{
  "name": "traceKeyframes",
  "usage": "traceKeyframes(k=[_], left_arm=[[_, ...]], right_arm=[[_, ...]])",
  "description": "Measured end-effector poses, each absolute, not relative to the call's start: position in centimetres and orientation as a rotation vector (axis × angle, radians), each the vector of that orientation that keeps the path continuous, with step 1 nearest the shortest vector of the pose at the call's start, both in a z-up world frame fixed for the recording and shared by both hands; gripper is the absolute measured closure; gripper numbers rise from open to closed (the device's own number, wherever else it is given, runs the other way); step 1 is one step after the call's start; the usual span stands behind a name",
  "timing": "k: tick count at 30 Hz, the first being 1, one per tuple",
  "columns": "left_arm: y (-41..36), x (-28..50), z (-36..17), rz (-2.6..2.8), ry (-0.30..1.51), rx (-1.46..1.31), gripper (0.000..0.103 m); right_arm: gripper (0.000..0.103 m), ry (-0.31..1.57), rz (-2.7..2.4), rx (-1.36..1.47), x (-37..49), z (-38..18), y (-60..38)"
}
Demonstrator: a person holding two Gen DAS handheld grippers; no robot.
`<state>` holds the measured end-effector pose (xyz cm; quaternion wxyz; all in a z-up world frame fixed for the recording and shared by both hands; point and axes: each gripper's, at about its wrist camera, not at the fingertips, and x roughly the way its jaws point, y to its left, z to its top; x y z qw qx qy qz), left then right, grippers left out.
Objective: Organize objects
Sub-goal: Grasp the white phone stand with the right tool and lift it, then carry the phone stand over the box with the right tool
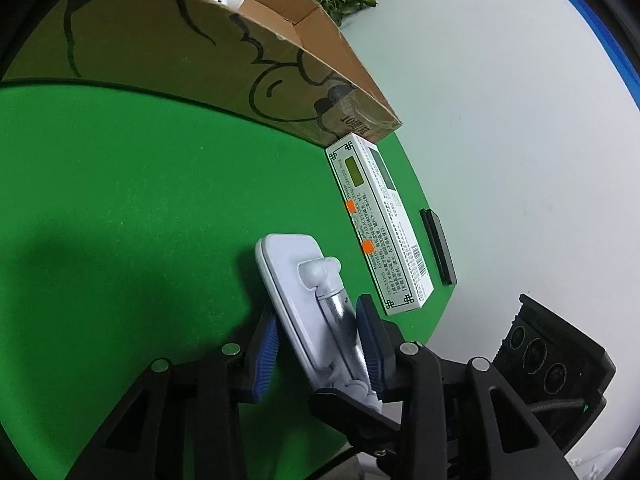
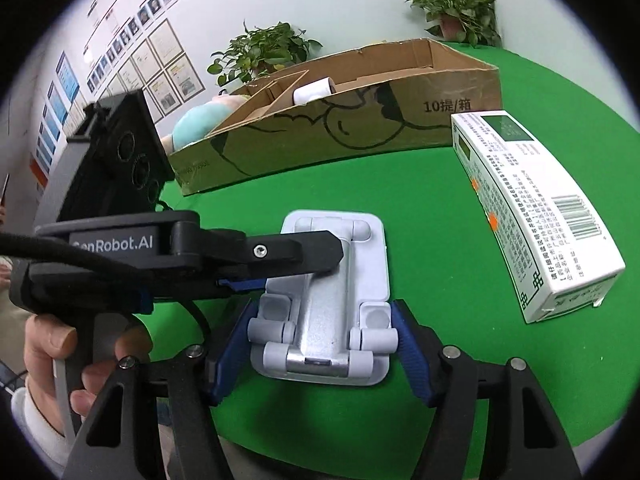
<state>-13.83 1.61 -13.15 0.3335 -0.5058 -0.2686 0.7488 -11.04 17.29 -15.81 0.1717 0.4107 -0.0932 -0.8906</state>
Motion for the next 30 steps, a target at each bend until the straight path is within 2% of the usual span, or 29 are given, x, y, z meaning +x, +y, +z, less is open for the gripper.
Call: traceKeyframes(k=[7,17,30], left_arm=[[0.9,-12.6,-9.9,2.013,-0.625,-1.209,0.079],[-0.1,-11.8,-3.8,2.104,-0.488,-1.069,0.079],[2.0,-13.1,-1.8,2.089,-0.418,-1.030,0.079]], right_arm=[[0.037,-0.199,-2.527,1.132,-11.1,-15.0,16.4],[0.038,-0.160,-2.601,0.972,-11.4,-11.7,16.0],[0.038,-0.187,-2.657,0.938,-12.0,-10.6,17.2]])
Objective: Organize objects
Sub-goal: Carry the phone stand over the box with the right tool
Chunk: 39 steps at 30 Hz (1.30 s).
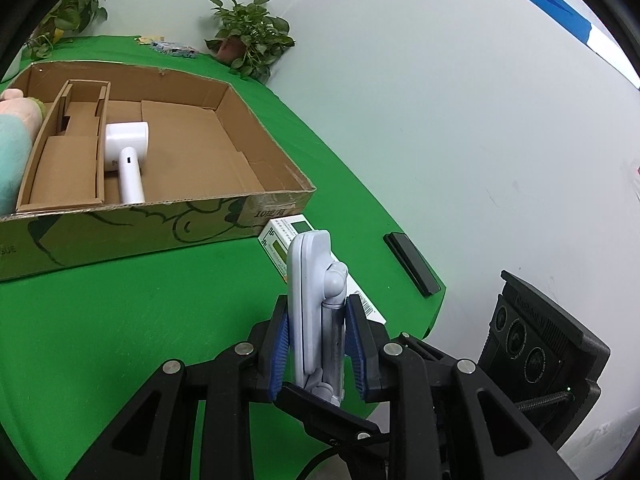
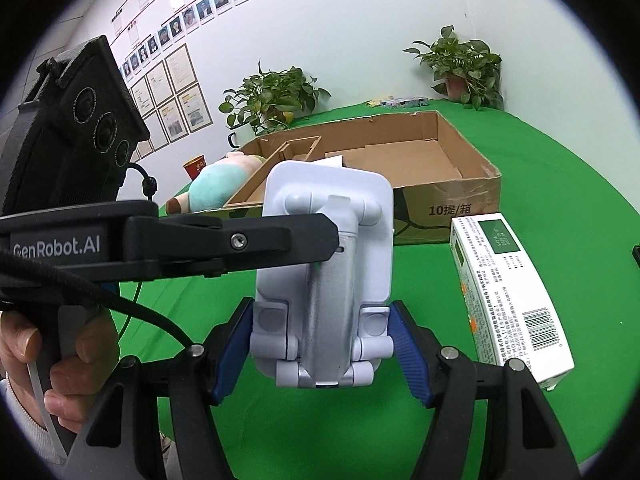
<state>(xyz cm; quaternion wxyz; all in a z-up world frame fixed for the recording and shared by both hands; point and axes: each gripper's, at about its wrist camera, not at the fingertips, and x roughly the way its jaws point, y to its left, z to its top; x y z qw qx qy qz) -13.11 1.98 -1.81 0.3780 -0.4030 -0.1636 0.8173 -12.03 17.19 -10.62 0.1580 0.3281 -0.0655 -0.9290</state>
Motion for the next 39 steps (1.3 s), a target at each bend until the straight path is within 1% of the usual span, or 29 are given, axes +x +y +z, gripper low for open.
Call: traceKeyframes(k=[20,39], left_arm=[[0.9,-13.2,-2.6,2.099,-0.451,-1.035,0.079],[-0.5,-14.8,-1.9,2.126,-0.482,-1.022,0.079]], right_arm=[[0.038,-0.179,-2.634,0.970,-12.4,-11.0,16.4],[0.038,-0.154,-2.618,0.975,-14.0,-10.2,15.4]])
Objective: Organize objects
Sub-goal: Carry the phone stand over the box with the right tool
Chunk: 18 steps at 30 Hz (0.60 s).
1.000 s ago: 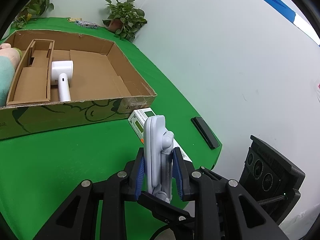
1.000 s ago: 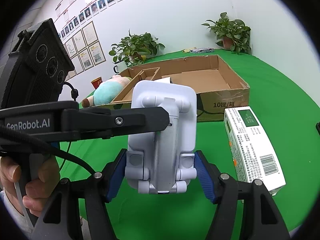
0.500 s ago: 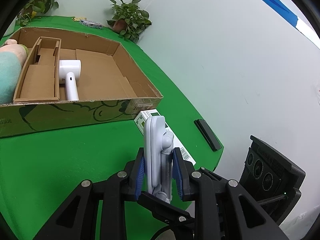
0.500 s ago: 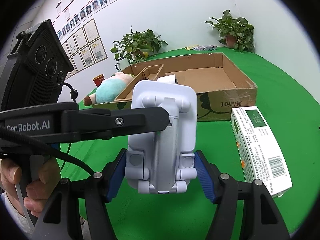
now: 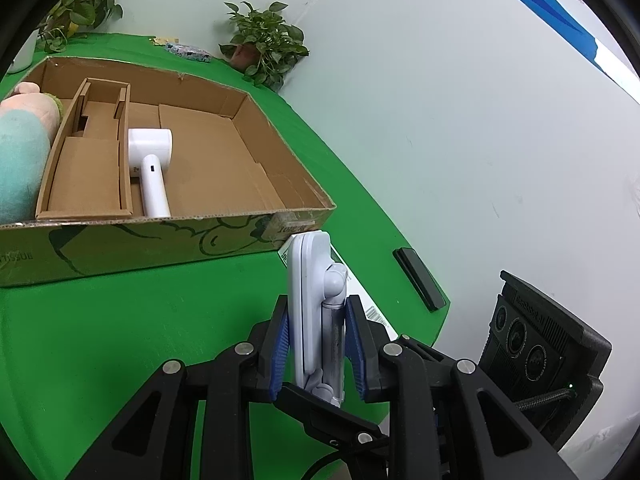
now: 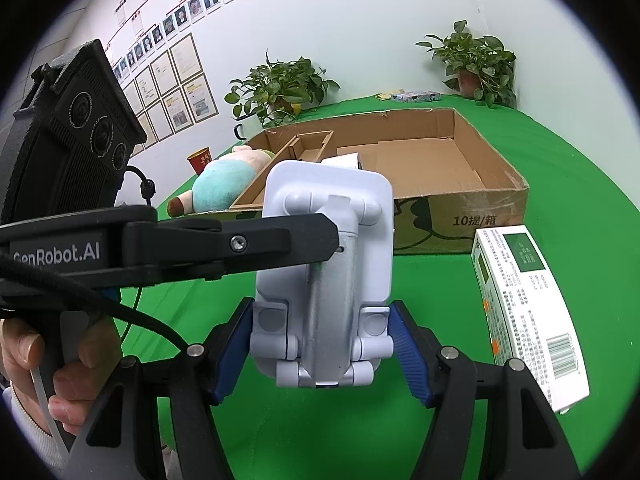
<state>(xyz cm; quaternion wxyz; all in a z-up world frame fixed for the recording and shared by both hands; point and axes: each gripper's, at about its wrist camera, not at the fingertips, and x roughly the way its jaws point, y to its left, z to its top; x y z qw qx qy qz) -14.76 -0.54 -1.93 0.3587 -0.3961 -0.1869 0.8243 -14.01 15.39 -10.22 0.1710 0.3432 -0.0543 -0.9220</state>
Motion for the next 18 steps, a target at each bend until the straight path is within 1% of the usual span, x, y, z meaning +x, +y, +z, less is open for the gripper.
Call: traceKeyframes(k=[10,14,18], left_arm=[[-0.7,-18.2,0.0,2.150,-0.501,-1.006,0.079],[-0.9,-21.7,2.3,2.185,-0.511,-0.994,0.079],[-1.0,-26.6,3.6,2.199,-0.551,-1.039,0.079]], right_arm=[[0.038,-0.139,-2.620,0.949,-17.7,-8.2,15.4],[0.038,-0.152,-2.625,0.935,-21.1,-6.3,15.4],[0.038,-0.178,-2.579,1.000,-26.0,-5.2,15.7]])
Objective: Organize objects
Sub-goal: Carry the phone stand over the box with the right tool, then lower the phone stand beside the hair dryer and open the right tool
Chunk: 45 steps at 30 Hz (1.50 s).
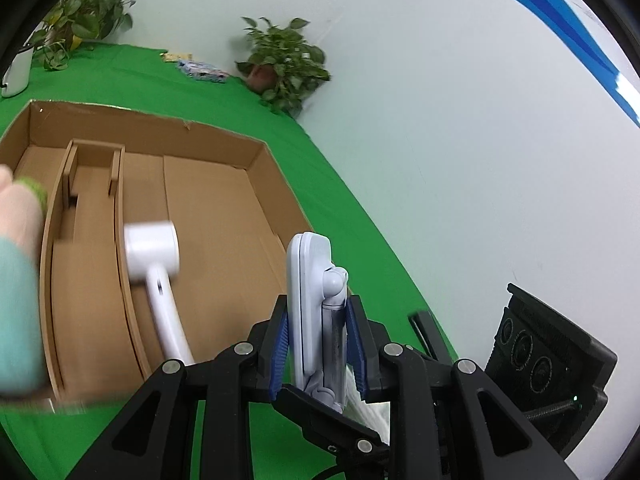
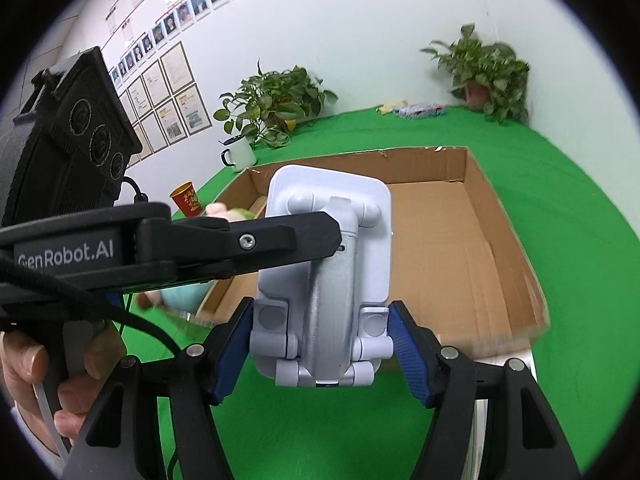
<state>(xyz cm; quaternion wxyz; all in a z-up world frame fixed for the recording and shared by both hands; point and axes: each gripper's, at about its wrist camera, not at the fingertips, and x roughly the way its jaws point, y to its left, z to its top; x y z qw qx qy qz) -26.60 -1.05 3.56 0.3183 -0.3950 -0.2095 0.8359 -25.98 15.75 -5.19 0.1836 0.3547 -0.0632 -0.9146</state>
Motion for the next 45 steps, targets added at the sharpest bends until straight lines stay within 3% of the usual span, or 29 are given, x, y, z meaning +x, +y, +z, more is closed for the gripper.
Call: traceKeyframes(k=[9,20,23,27,28,34,36,39,45], left_arm=[[-1.1,-34.3,-0.5,2.152,-0.631,-1.258,0.079],[-0.9,-36.7,-5.3,2.091,-0.656,-1.473,0.079],[-1.2,-36.2,-4.0,2.194,-0.591,-1.459,0.076],[-3.0,-34.6,-1.6,2.276,-0.560,-1.380,0.050],[-3.7,-33.8,-0.7,2.314,-0.539,-1.337,0.049],[-5.7,-30.0,1.0,2.537,-0.285,-1.260,0.049],[-5.9,-29.1,0.2,2.564,-0.213,-1.289,0.049],[-6.0,-29.1,-1.7,2.542,-0.181,-1.338,0.049],[-6.1,-28.3,-3.5,2.557,-0.119,-1.338,0.050]], right_arm=[[0.038,-0.205,-2.405,1.282,-33.3,-9.1,16.7],[0.037,-0.231,-2.226,1.543,-35.9,-13.2,17.1],[0.038,-0.202,-2.201,1.577,-36.0,-13.2,16.9],[0.037,-0.208,-2.177,1.565,-35.8,-12.7,17.2],[0.037,-0.230,-2.168,1.558,-35.8,-12.4,17.5],[0.038,-0.160,-2.210,1.578,-36.8,-12.7,18.3],[0.042,-0.138,-2.191,1.618,-37.4,-13.6,17.7],[0.056,-0.110,-2.203,1.645,-37.5,-14.5,16.9],[0.057,-0.117,-2.233,1.665,-37.3,-14.4,16.8]])
